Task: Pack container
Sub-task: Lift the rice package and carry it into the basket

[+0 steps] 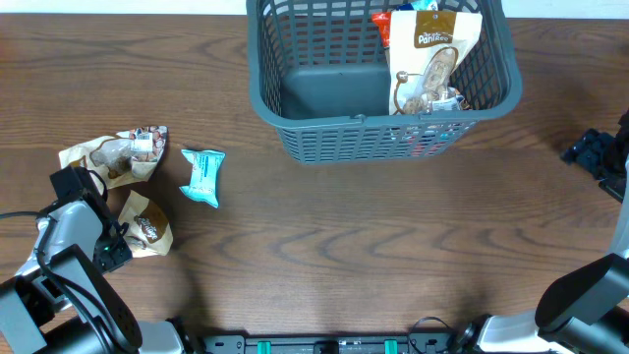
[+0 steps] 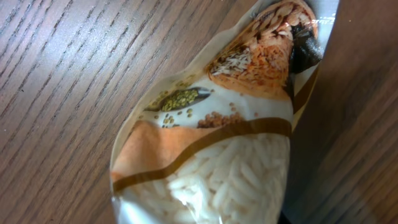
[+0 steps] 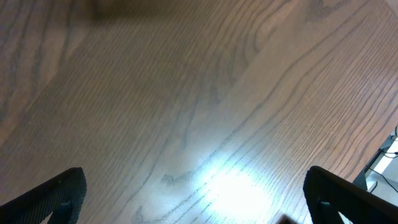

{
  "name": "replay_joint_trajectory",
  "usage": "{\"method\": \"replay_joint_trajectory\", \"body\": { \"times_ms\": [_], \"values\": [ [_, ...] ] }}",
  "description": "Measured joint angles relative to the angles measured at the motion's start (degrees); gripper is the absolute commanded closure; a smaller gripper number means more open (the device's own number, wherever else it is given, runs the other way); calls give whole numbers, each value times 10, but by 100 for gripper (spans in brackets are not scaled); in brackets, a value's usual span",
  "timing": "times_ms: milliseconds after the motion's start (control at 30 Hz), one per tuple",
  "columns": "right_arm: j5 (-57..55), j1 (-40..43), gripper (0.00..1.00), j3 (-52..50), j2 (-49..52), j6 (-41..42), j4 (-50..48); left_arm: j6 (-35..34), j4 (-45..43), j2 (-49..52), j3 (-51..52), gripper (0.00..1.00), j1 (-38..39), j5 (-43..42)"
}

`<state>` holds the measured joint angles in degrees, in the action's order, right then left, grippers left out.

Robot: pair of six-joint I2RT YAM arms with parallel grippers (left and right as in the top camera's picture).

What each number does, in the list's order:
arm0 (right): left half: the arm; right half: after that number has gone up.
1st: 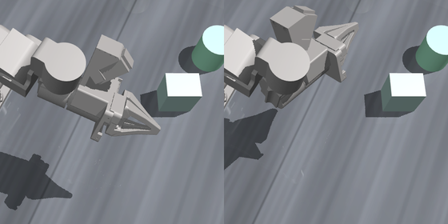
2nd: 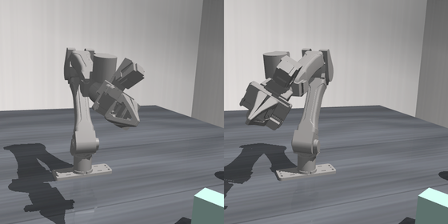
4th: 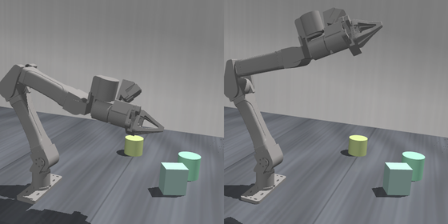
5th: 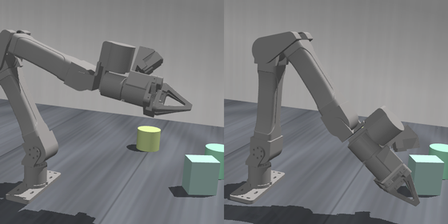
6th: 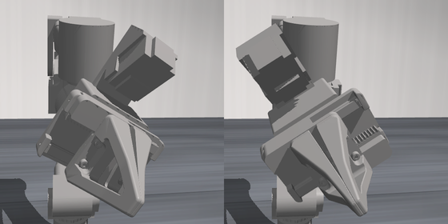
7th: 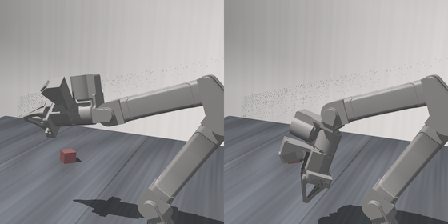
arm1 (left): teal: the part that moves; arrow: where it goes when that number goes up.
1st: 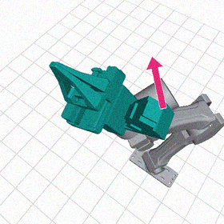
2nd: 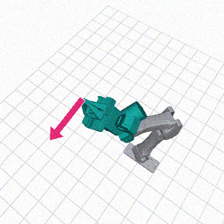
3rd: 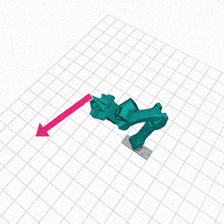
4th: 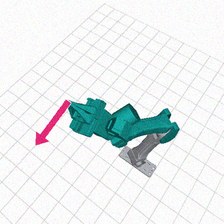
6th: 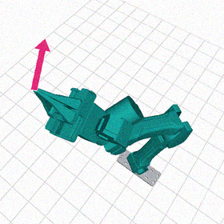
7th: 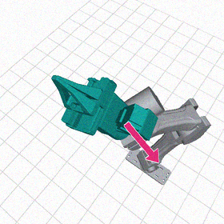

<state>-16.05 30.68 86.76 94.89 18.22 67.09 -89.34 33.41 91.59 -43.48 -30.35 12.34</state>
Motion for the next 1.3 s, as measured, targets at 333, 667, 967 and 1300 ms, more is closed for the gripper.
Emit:
{"method": "replay_joint_trajectory", "body": {
  "times_ms": [333, 667, 967, 1300],
  "values": [
    [0, 0, 1, 0, 0, 0, 0, 155, -36, -11, 0, 94, 7, -37],
    [17, 0, 1, 0, 0, 0, -6, 330, -48, -198, -78, 94, 111, -98],
    [69, 0, 1, -1, 0, 0, -14, 421, -163, -306, -281, 94, 239, -106],
    [129, 0, 1, -2, 0, 0, -6, 444, -412, -218, -313, 94, 377, -104]
  ]
}}
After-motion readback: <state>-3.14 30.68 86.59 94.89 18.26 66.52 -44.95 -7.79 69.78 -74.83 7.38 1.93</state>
